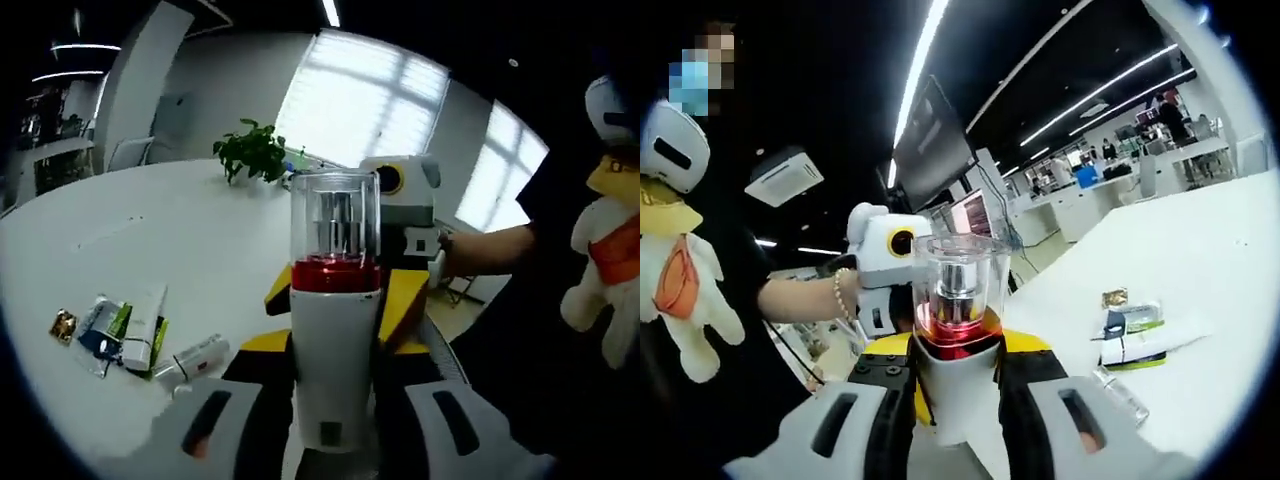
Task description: Arrange the skincare products in the storage area until every visible bottle or jar stands upright without overlapping.
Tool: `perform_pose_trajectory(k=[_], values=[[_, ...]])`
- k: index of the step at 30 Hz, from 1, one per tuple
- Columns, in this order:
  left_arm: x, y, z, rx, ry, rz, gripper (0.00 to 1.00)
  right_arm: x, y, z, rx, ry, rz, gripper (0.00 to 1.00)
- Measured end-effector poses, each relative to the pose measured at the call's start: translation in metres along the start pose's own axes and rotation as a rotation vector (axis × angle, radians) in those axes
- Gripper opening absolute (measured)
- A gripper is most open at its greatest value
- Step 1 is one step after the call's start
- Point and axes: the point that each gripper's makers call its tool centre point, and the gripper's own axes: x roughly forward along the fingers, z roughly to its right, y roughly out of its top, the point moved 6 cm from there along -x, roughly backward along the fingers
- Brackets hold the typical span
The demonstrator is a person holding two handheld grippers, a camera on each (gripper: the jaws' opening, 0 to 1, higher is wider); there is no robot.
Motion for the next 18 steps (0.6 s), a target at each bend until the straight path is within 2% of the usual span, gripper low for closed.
perform_pose_trajectory(k=[5,11,15,18], values=[[0.013,0.006,-0.015,0.034,0.026,0.027,0.32,-0.007,0.003,0.016,-0.012,-0.075,0.008,0.3],[0.036,0.011,-0.023,0.142,0.066,0.021,0.32,-0.013,0.005,0.033,-0.092,-0.168,-0.04,0.3],[0.048,0.015,-0.033,0.152,0.07,0.047,0.33,-0.018,0.008,0.045,-0.137,-0.278,-0.044,0.3],[0.059,0.018,-0.042,0.194,0.088,0.04,0.33,-0.018,0.007,0.053,-0.143,-0.333,-0.054,0.3]])
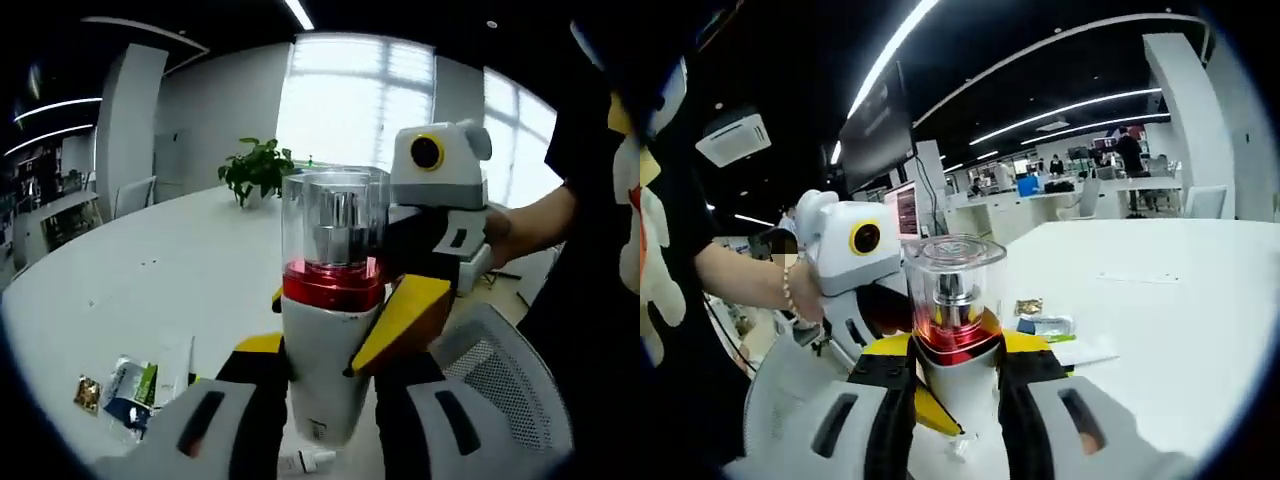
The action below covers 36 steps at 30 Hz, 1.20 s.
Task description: Arrange the skincare products in the storage area until every visible bottle or jar stands upright without overlapping.
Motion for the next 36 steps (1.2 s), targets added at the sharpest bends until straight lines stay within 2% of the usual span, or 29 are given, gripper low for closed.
perform_pose_trajectory(k=[1,2,7,15,20,27,36], values=[[0.003,-0.001,-0.002,0.011,0.003,-0.004,0.33,0.0,-0.001,0.003,-0.004,-0.009,-0.004,0.3],[0.004,-0.003,-0.013,0.023,0.008,-0.011,0.33,0.002,-0.003,0.008,-0.004,-0.023,-0.012,0.3],[0.018,-0.01,-0.025,0.064,0.043,-0.031,0.33,0.011,-0.01,0.026,-0.047,-0.048,-0.053,0.3],[0.038,-0.025,-0.055,0.079,0.148,-0.002,0.33,0.027,-0.016,0.057,-0.179,0.006,-0.118,0.3],[0.05,-0.035,-0.067,0.075,0.201,-0.015,0.33,0.039,-0.024,0.072,-0.231,0.021,-0.156,0.3],[0.064,-0.056,-0.084,0.04,0.251,-0.037,0.33,0.053,-0.039,0.087,-0.252,0.035,-0.184,0.3],[0.076,-0.069,-0.097,0.018,0.278,-0.042,0.33,0.066,-0.051,0.102,-0.302,0.035,-0.23,0.31]])
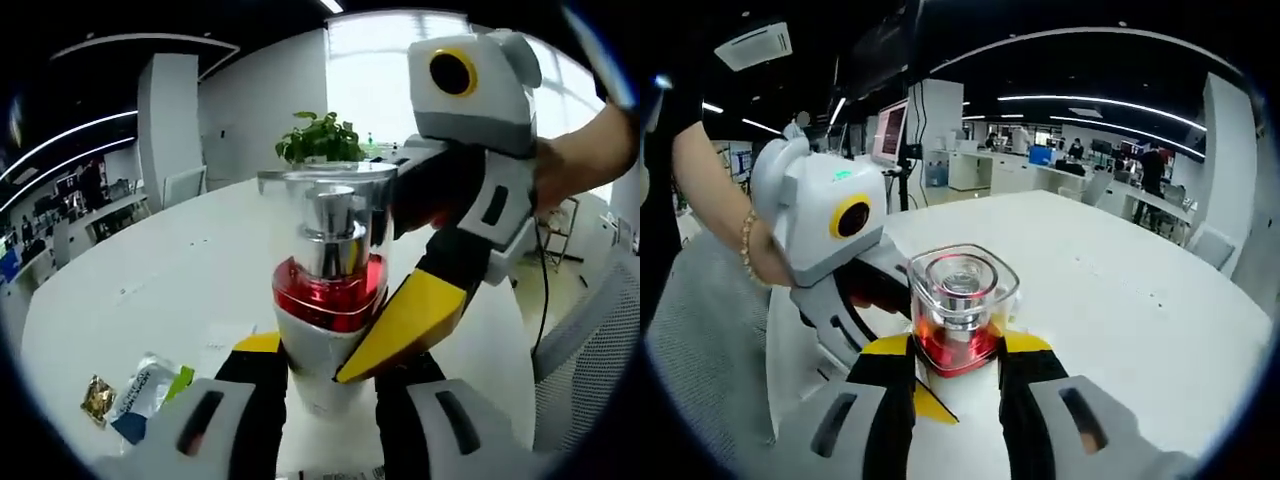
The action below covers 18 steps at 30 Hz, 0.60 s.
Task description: Arrange the skincare products in the storage area until every visible bottle or jar stands upright without overlapping.
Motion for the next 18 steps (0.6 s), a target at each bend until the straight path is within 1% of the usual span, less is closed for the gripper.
perform_pose_trajectory(k=[3,5,9,13,18], values=[[0.004,-0.004,-0.005,0.002,0.008,-0.004,0.33,0.004,-0.002,0.003,-0.01,-0.005,-0.006,0.31],[0.003,0.0,-0.006,-0.009,0.011,0.011,0.32,0.005,0.0,0.005,-0.015,-0.011,0.0,0.31],[0.008,0.001,-0.011,-0.026,0.002,0.029,0.32,0.007,0.002,0.009,-0.027,-0.021,-0.004,0.31],[0.013,0.002,-0.015,-0.037,-0.002,0.042,0.33,0.006,0.0,0.012,-0.027,-0.03,0.007,0.32],[0.017,0.002,-0.013,-0.045,-0.019,0.058,0.33,0.003,-0.002,0.013,-0.029,-0.05,0.004,0.32]])
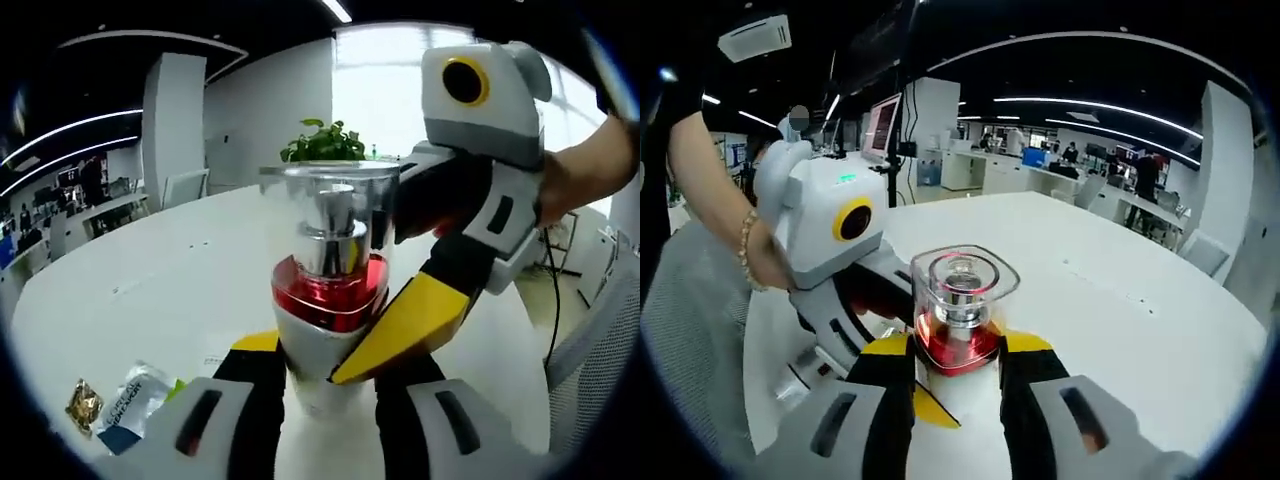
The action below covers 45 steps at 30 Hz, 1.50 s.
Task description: Arrange the skincare products in the storage area until every visible bottle or jar stands upright without overlapping.
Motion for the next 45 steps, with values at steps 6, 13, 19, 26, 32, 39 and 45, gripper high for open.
perform_pose_trajectory(k=[6,13,19,26,32,39,45], values=[[0.003,0.0,0.003,-0.007,-0.011,0.01,0.33,-0.004,-0.002,0.001,0.01,-0.009,0.0,0.32],[0.004,0.0,0.002,-0.013,-0.022,-0.001,0.33,-0.002,-0.001,0.004,0.027,-0.014,-0.003,0.32],[0.002,-0.001,0.001,-0.042,-0.038,-0.011,0.29,-0.003,0.0,0.006,0.048,-0.046,0.0,0.39],[-0.006,0.003,0.003,-0.032,-0.04,-0.024,0.36,-0.007,0.008,0.003,0.051,-0.057,0.005,0.49],[-0.018,0.005,0.007,-0.012,-0.043,-0.046,0.42,-0.014,0.013,-0.004,0.067,-0.069,0.008,0.57],[-0.03,0.003,0.011,-0.016,-0.044,-0.066,0.5,-0.024,0.019,-0.014,0.061,-0.076,-0.001,0.66],[-0.047,0.005,0.02,-0.041,-0.034,-0.086,0.57,-0.037,0.022,-0.026,0.086,-0.092,0.004,0.72]])
